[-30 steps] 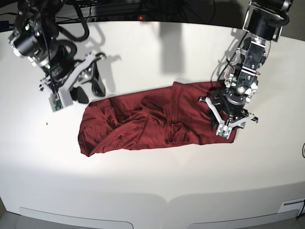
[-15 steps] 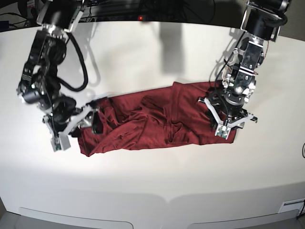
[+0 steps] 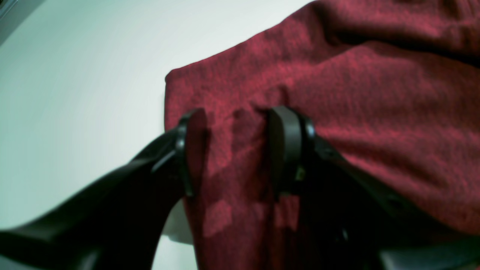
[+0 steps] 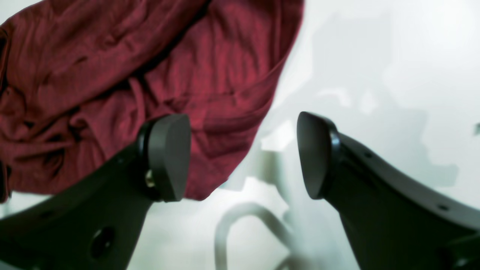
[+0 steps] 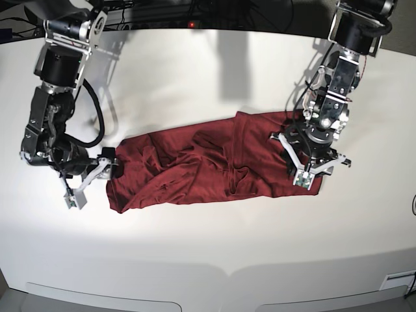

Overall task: Fold the T-shirt properly
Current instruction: 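Move the right gripper to the strip's other end and grasp it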

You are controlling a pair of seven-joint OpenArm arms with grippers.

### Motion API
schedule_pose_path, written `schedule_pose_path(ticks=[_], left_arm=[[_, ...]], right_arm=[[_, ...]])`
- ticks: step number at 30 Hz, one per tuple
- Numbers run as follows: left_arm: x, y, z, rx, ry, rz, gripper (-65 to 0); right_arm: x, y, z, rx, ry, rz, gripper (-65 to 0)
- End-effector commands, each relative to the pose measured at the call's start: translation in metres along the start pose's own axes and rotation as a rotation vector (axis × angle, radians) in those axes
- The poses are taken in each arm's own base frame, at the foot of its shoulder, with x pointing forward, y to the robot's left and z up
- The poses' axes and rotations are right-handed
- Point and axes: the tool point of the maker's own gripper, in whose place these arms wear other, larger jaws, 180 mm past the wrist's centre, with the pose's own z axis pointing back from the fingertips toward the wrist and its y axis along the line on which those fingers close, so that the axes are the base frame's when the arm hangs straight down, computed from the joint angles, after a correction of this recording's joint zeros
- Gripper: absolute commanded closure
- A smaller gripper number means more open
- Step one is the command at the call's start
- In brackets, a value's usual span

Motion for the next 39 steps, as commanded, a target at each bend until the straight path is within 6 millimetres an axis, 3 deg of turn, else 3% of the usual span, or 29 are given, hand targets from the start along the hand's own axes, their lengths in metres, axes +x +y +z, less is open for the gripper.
schedule_pose_path(ticks=[1,5,8,17,22,27,30,37,39], left_arm=[[-0.051,-0.011,0.005,-0.042,0.208,-0.018,-27.0],[-0.051,-0.012,0.005,-0.042,0.208,-0.017,-27.0],[-0.051,-0.012,0.005,-0.042,0.208,-0.017,-27.0],[-0.051,-0.011,0.005,-0.042,0.209,-0.017,-27.0],[-0.052,-0.011,0.005,-0.042,0.211,-0.018,-27.0],[-0.052,-0.012,0.005,-0.042,0.210,-0.018,-27.0],[-0.053,-0.011,0.006,-0.042,0.215,-0.018,-27.0],[-0.053,-0.011,0.006,-0.042,0.219,-0.018,-27.0],[-0.053,-0.012,0.006,-0.042,0.220,-0.018,-27.0]], right_arm=[[0.029,-0.007,0.010,-0.014,-0.088,0.025,-43.7],[0.040,-0.028,0.016,-0.101,-0.141,-0.020,-43.7],[0.039,-0.031,0.013,-0.112,-0.138,-0.059,-43.7],[0.033,-0.024,-0.024,0.008,-0.061,-0.247,-43.7],[0.020,-0.010,-0.035,0.058,0.016,-0.278,-43.7],[0.019,0.036,-0.039,0.247,0.041,-0.279,-43.7],[0.016,0.052,-0.040,0.302,0.063,-0.272,-43.7],[0.005,0.057,-0.039,0.315,0.129,-0.263,-43.6],[0.005,0.055,-0.038,0.315,0.130,-0.264,-39.5]])
